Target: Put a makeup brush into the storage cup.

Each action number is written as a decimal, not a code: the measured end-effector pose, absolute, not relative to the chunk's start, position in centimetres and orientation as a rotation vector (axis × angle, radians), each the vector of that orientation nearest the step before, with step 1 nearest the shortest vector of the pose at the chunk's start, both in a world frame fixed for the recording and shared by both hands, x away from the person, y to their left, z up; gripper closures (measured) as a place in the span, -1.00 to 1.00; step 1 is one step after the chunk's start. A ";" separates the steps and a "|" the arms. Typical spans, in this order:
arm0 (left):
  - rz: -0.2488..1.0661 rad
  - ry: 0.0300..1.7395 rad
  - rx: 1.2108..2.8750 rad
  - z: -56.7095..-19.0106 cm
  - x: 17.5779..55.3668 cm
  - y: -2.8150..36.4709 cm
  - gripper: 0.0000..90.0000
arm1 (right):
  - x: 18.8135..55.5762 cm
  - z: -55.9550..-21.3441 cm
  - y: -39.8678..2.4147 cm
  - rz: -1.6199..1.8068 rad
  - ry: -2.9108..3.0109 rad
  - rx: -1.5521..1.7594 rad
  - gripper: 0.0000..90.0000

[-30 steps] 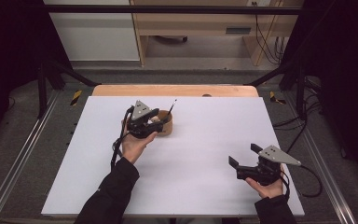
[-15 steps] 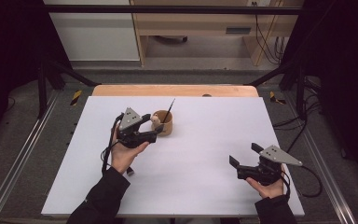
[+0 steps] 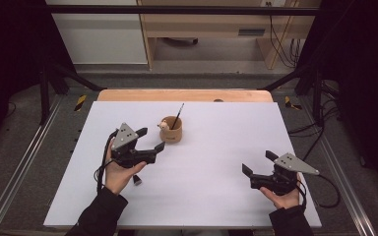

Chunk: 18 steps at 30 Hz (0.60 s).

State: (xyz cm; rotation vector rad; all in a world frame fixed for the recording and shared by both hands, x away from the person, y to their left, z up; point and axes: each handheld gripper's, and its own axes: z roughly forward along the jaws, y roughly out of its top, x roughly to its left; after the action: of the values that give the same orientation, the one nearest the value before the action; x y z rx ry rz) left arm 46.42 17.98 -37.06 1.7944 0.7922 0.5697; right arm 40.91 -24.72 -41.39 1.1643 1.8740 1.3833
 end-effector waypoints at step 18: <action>0.586 0.845 1.778 -38.4 43.7 21.5 -0.76 | 40.9 -41.4 -24.8 1.384 1.873 1.166 -0.91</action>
State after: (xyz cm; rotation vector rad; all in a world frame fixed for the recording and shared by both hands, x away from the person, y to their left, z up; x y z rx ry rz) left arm 43.72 21.55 -38.39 1.7776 0.8445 0.5863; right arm 40.90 -24.77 -41.36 1.1664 1.8728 1.3844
